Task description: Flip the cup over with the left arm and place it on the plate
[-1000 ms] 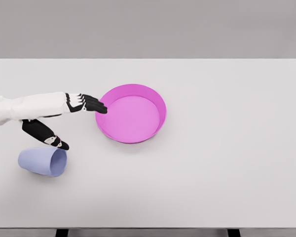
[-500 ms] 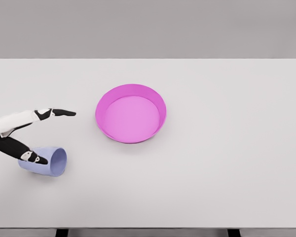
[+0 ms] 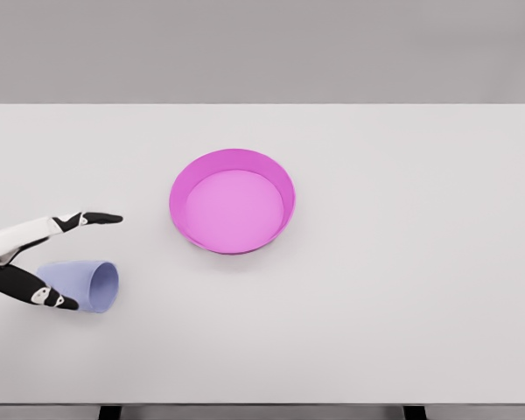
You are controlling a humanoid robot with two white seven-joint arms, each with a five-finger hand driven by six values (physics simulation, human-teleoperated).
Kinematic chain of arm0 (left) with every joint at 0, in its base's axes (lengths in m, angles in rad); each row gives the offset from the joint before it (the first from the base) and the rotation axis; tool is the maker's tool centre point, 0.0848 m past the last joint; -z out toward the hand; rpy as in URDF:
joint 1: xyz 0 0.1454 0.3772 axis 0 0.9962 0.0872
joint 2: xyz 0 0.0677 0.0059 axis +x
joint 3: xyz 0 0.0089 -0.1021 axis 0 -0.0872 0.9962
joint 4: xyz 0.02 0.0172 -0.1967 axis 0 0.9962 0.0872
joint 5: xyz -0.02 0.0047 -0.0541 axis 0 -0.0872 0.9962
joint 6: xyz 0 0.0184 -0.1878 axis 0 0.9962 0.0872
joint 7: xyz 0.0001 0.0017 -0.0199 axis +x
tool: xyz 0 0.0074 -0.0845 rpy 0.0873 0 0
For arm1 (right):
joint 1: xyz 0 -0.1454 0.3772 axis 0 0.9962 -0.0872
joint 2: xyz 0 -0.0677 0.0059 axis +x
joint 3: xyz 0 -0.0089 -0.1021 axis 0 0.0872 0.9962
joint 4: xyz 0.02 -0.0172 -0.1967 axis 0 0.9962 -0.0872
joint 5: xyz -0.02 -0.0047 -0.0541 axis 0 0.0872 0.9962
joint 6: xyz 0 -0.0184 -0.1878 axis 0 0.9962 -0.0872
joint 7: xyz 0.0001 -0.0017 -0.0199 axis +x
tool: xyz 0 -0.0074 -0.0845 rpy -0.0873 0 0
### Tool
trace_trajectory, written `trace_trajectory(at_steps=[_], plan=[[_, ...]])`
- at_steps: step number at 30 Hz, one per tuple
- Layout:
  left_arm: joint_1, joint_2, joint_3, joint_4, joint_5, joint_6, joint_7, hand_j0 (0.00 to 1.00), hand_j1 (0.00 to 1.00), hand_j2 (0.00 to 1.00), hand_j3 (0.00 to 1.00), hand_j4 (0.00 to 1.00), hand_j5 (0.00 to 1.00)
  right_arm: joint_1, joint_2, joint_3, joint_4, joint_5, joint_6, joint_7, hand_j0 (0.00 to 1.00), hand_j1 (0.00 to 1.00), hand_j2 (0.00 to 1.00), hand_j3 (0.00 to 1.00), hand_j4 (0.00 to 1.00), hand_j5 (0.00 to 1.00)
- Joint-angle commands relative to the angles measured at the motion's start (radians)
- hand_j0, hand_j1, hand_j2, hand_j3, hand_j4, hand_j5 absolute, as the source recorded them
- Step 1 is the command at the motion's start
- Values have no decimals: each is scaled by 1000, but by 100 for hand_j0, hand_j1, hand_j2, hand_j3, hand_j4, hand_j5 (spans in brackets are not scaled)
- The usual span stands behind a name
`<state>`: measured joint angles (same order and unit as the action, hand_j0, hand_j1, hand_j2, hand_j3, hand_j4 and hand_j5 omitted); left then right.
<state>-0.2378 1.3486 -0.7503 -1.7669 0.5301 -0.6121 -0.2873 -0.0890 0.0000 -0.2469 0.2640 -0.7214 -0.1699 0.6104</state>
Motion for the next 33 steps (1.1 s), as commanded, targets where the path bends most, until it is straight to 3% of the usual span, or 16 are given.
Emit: trace_trajectory(at_steps=[1,10,33], plan=[[2,26,0,0,2,1,2,100,100,100,100,100,100,0,0,0,0,0,0,0,100,100,100,100,100,100],[23,-20,0,0,-139,1,11,100,100,100,100,100,100,2,0,0,0,0,0,0,100,100,100,100,100,100],[51,-25,11,1,-131,121,72,100,100,100,100,100,100,0,0,0,0,0,0,0,100,100,100,100,100,100]])
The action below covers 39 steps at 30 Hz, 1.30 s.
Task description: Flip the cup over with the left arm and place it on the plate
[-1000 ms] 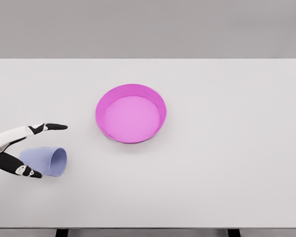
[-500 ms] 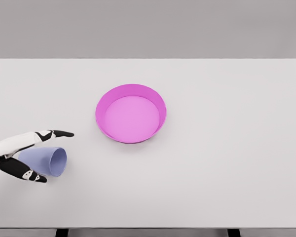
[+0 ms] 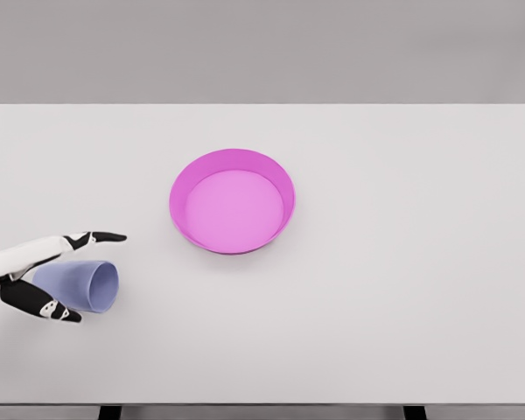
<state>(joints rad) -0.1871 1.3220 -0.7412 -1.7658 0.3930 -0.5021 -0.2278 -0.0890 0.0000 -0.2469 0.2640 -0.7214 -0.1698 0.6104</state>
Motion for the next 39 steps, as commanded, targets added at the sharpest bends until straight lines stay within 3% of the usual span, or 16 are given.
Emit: trace_trajectory(at_steps=[1,13,30,35,39], plan=[[0,2,2,0,6,27,21,100,100,100,100,100,100,0,0,0,0,0,0,0,100,100,100,100,100,100],[26,-3,-1,0,0,154,18,100,100,100,100,100,100,2,0,0,0,0,0,0,100,100,100,100,100,100],[26,-69,-1,-1,-42,154,16,100,100,100,100,100,100,0,0,0,0,0,0,0,100,100,100,100,100,100],[29,-64,-3,-1,-42,160,21,75,75,75,75,75,75,0,0,0,0,0,0,0,100,100,100,100,100,100],[37,-61,-3,-1,-42,197,22,75,75,75,75,75,75,0,0,0,0,0,0,0,100,100,100,100,100,100]])
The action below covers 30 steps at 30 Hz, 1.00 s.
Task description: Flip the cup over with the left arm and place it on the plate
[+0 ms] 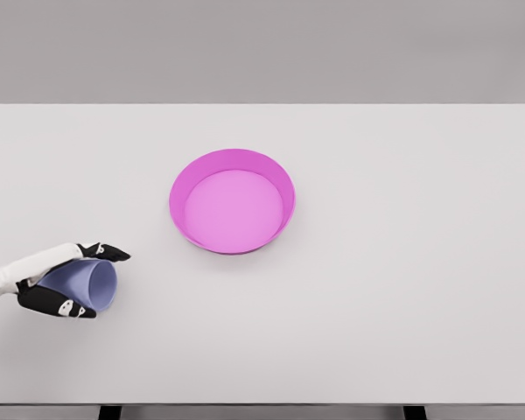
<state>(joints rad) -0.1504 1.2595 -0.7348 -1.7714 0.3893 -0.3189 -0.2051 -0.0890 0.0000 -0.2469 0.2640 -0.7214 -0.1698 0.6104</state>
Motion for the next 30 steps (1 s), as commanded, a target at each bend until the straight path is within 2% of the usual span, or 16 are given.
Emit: trace_trajectory(at_steps=[1,8,14,20,30], plan=[[0,1,-9,4,-38,14,0,74,74,74,74,74,74,0,0,0,0,0,0,0,100,100,100,100,100,100],[-3,3,-6,4,-40,3,0,58,58,58,58,58,58,0,0,0,0,0,0,0,100,100,100,100,100,100],[-47,-9,0,4,-40,-72,-2,52,52,52,52,52,52,2,0,0,0,0,0,0,100,100,100,100,100,100],[-109,-75,0,4,-37,-109,-3,51,51,51,51,51,51,2,0,0,0,0,0,0,100,100,100,100,100,100],[-158,-170,0,4,-26,-155,-3,48,48,48,48,48,48,0,0,0,0,0,0,0,100,100,100,100,100,100]])
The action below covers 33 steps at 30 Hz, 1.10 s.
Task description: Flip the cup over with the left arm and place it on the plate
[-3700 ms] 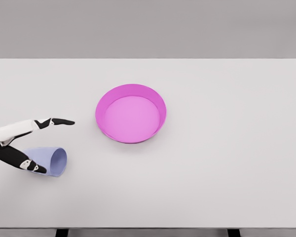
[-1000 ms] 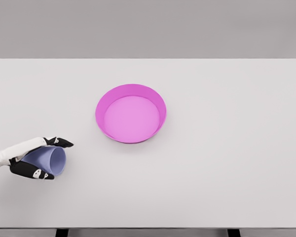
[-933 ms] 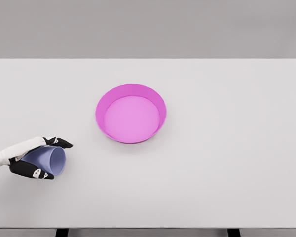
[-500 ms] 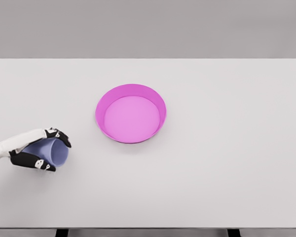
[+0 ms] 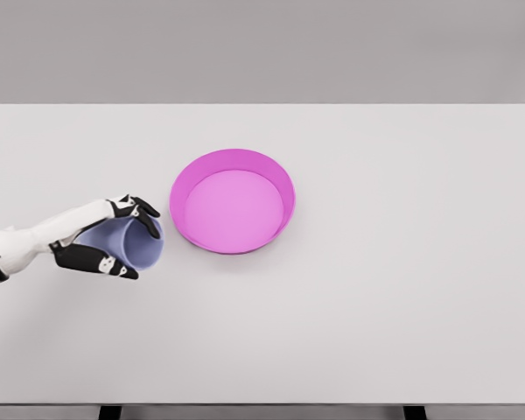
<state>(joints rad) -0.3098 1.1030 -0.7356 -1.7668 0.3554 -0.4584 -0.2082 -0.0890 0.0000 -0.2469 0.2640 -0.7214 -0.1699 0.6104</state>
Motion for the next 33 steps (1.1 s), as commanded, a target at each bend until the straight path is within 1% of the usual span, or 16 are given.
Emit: trace_trajectory(at_steps=[1,4,7,10,11,13,17,21,25,27,29,31,33], plan=[[-5,-35,1,0,8,-20,0,48,48,48,48,48,48,0,0,0,0,0,0,0,100,100,100,100,100,100],[-20,-49,1,0,13,-59,0,48,48,48,48,48,48,0,0,0,0,0,0,0,100,100,100,100,100,100],[-37,-86,1,0,34,-69,1,49,49,49,49,49,49,2,0,0,0,0,0,0,100,100,100,100,100,100],[-63,-94,1,0,88,-100,1,48,48,48,48,48,48,2,0,0,0,0,0,0,100,100,100,100,100,100],[-68,-117,1,0,102,-101,0,48,48,48,48,48,48,0,0,0,0,0,0,0,100,100,100,100,100,100],[-83,-137,-1,0,126,-101,0,48,48,48,48,48,48,0,0,0,0,0,0,0,100,100,100,100,100,100],[-117,-178,-2,0,171,-100,0,48,48,48,48,48,48,0,0,0,0,0,0,0,100,100,100,100,100,100],[-133,-219,-4,1,197,-97,-2,48,48,48,48,48,48,2,0,0,0,0,0,0,100,100,100,100,100,100],[-140,-281,-4,1,228,-85,0,48,48,48,48,48,48,0,0,0,0,0,0,0,100,100,100,100,100,100],[-152,-305,-7,1,235,-79,0,48,48,48,48,48,48,0,0,0,0,0,0,0,100,100,100,100,100,100],[-153,-325,-7,1,247,-59,0,48,48,48,48,48,48,0,0,0,0,0,0,0,100,100,100,100,100,100],[-155,-370,-5,1,248,-11,0,49,49,49,49,49,49,0,0,0,0,0,0,0,100,100,100,100,100,100],[-158,-388,-5,3,249,18,1,50,50,50,50,50,50,0,0,0,0,0,0,0,100,100,100,100,100,100]])
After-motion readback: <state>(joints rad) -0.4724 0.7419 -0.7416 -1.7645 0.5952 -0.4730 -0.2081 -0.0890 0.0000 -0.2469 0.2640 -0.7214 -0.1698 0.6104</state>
